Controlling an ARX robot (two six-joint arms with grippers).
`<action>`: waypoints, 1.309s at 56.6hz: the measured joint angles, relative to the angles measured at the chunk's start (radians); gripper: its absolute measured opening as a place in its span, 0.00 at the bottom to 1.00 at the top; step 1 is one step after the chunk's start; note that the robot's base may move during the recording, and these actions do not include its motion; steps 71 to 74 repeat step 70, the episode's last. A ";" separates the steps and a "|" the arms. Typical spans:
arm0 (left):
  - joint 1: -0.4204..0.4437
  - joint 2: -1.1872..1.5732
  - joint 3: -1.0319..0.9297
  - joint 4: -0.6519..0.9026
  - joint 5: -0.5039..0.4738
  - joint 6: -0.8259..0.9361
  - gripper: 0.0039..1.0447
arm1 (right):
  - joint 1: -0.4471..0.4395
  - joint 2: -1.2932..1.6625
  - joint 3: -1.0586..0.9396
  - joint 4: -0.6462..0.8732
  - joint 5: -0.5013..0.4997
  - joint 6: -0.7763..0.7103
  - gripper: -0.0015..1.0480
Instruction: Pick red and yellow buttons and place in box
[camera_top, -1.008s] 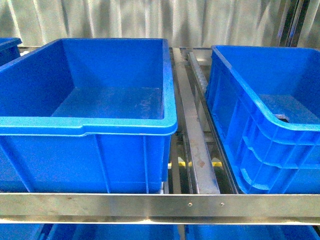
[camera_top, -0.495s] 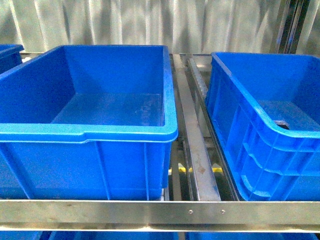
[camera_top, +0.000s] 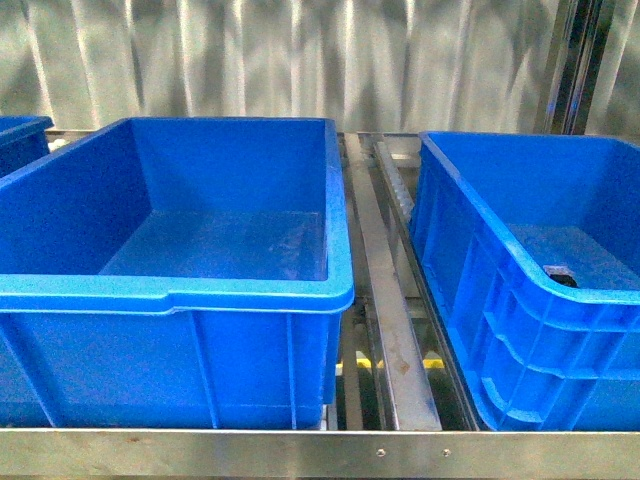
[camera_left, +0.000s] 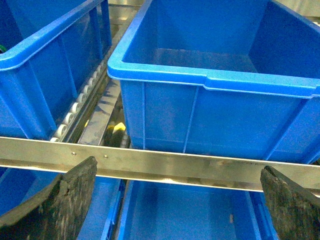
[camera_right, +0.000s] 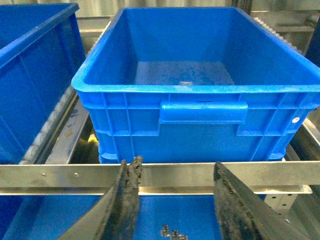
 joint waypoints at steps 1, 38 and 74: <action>0.000 0.000 0.000 0.000 0.000 0.000 0.93 | 0.000 0.000 0.000 0.000 0.000 0.000 0.50; 0.000 0.000 0.000 0.000 0.000 0.000 0.93 | 0.000 0.000 0.000 0.000 0.000 0.000 0.94; 0.000 0.000 0.000 0.000 0.000 0.000 0.93 | 0.000 0.000 0.000 0.000 0.000 0.000 0.94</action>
